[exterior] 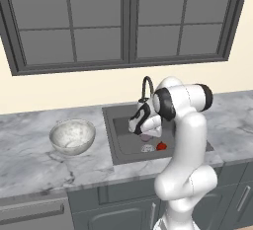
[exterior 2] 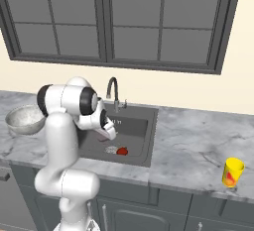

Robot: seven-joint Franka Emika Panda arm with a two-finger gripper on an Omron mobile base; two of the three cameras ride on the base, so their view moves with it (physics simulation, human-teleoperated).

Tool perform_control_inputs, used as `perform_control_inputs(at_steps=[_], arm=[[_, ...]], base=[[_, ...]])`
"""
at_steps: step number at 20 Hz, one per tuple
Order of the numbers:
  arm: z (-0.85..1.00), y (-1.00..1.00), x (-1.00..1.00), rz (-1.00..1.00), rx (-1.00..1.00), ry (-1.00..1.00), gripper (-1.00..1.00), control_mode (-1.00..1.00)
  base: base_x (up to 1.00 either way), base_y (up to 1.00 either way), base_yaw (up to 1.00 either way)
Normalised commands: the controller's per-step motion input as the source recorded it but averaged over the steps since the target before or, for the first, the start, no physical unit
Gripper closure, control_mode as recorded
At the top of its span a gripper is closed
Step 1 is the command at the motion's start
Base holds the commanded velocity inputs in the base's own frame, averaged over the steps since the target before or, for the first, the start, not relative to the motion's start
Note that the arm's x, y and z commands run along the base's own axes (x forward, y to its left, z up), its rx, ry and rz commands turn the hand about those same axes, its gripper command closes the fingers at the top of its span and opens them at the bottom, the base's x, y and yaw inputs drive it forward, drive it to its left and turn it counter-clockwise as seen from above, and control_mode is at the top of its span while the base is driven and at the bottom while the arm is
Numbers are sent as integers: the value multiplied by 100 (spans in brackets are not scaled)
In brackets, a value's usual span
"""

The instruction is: Remove the eggplant and bell pepper from the sink. Then move the bowl and cup from the counter to the sink for washing.

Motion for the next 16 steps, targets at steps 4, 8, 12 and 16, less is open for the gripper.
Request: perform_control_inputs(at_steps=[4,8,12,16], arm=[[31,3,-29,0,0,0,100,-100],[32,4,-28,0,0,0,100,-100],[33,1,-29,0,0,0,100,-100],[35,1,-32,0,0,0,100,-100]], base=[[0,0,0],[0,0,0],[0,0,0],[0,0,0]])
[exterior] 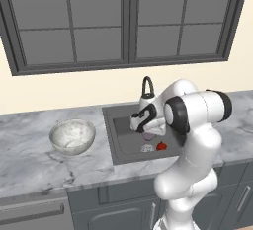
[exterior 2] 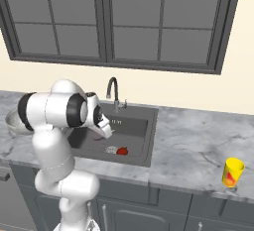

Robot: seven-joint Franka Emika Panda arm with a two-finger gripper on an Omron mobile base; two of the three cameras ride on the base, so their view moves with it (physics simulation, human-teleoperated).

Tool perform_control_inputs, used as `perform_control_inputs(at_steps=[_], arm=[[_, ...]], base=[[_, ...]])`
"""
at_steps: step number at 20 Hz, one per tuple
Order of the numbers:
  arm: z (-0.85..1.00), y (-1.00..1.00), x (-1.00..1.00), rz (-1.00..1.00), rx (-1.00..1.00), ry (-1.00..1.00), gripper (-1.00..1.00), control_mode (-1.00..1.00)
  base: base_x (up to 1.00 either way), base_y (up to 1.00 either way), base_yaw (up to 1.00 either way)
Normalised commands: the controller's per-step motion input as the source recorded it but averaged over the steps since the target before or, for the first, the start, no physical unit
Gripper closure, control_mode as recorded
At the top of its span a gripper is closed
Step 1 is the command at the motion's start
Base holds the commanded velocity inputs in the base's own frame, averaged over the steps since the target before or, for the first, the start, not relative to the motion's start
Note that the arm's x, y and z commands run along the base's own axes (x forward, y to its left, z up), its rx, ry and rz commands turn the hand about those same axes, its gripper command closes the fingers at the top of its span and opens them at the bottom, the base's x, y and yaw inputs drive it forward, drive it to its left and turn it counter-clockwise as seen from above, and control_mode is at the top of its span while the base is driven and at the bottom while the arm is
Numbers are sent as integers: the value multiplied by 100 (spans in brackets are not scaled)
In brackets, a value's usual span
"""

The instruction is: Remove the eggplant and bell pepper from the sink. Then move the bowl and cup from the counter to the sink for washing.

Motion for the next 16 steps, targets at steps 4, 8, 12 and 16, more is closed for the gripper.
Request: perform_control_inputs(at_steps=[4,8,12,16], arm=[[36,0,-33,0,0,-1,100,-100],[33,0,-35,0,0,-3,100,-100],[38,-4,-36,1,0,-1,100,-100],[37,-13,-36,3,0,-5,100,-100]], base=[[0,0,0],[0,0,0],[0,0,0],[0,0,0]])
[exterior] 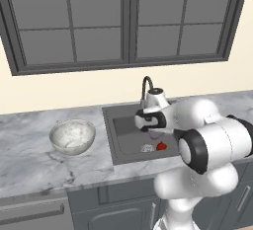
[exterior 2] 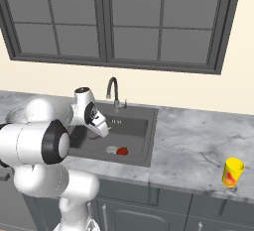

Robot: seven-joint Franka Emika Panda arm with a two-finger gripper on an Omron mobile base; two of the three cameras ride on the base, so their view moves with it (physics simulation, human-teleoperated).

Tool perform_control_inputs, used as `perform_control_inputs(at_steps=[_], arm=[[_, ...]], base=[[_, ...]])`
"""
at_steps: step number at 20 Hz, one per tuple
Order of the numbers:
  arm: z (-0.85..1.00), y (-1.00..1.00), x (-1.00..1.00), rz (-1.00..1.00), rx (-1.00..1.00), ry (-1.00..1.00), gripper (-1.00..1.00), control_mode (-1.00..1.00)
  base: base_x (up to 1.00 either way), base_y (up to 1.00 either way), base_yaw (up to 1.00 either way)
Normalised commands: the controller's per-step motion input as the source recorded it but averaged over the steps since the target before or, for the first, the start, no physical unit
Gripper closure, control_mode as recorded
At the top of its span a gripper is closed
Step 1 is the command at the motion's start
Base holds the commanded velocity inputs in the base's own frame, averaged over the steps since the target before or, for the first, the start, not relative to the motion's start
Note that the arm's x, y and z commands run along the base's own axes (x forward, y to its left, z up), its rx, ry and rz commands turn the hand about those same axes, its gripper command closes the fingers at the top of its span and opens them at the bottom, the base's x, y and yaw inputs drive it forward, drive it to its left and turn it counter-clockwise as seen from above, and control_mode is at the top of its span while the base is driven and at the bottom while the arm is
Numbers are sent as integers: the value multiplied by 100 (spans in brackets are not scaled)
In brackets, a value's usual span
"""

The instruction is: Remove the eggplant and bell pepper from the sink. Then move the bowl and cup from the counter to the sink for washing.

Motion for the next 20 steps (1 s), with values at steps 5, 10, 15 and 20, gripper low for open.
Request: perform_control_inputs(at_steps=[5,10,15,20], arm=[[34,-21,-39,5,1,-9,100,-100],[26,-31,-43,5,3,-12,100,-100],[25,-36,-41,6,1,-13,100,-100],[28,-42,-31,10,0,-5,100,-100]], base=[[0,0,0],[0,0,0],[0,0,0],[0,0,0]])
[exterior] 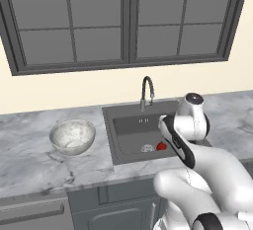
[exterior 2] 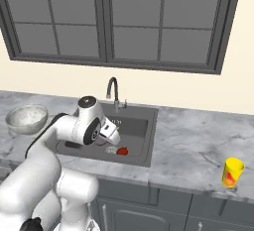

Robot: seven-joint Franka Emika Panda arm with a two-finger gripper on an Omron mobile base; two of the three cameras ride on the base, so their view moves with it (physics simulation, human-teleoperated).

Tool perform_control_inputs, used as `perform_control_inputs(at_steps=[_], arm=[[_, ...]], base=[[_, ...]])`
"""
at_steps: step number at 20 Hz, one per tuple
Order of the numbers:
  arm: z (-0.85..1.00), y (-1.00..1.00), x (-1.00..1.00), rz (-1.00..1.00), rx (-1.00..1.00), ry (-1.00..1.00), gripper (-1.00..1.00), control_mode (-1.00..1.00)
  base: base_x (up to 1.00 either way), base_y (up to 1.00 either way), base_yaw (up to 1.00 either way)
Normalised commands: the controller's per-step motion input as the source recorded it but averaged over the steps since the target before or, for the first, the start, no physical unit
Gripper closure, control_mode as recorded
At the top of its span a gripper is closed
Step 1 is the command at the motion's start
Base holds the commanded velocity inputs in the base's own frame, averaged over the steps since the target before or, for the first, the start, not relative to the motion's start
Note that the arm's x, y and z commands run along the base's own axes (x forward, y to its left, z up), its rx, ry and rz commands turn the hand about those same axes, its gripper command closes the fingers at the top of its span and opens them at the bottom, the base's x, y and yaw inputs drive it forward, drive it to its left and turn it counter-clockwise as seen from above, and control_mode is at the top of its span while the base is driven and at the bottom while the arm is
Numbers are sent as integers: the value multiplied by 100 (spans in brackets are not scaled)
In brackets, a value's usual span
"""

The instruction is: Remove the eggplant and bell pepper from the sink. Then move the bowl and cup from the counter to the sink for washing.

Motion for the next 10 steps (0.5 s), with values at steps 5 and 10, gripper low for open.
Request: perform_control_inputs(at_steps=[5,10], arm=[[23,-47,-22,10,0,-1,100,-100],[20,-47,-13,11,0,-1,100,-100]], base=[[0,0,0],[0,0,0]])
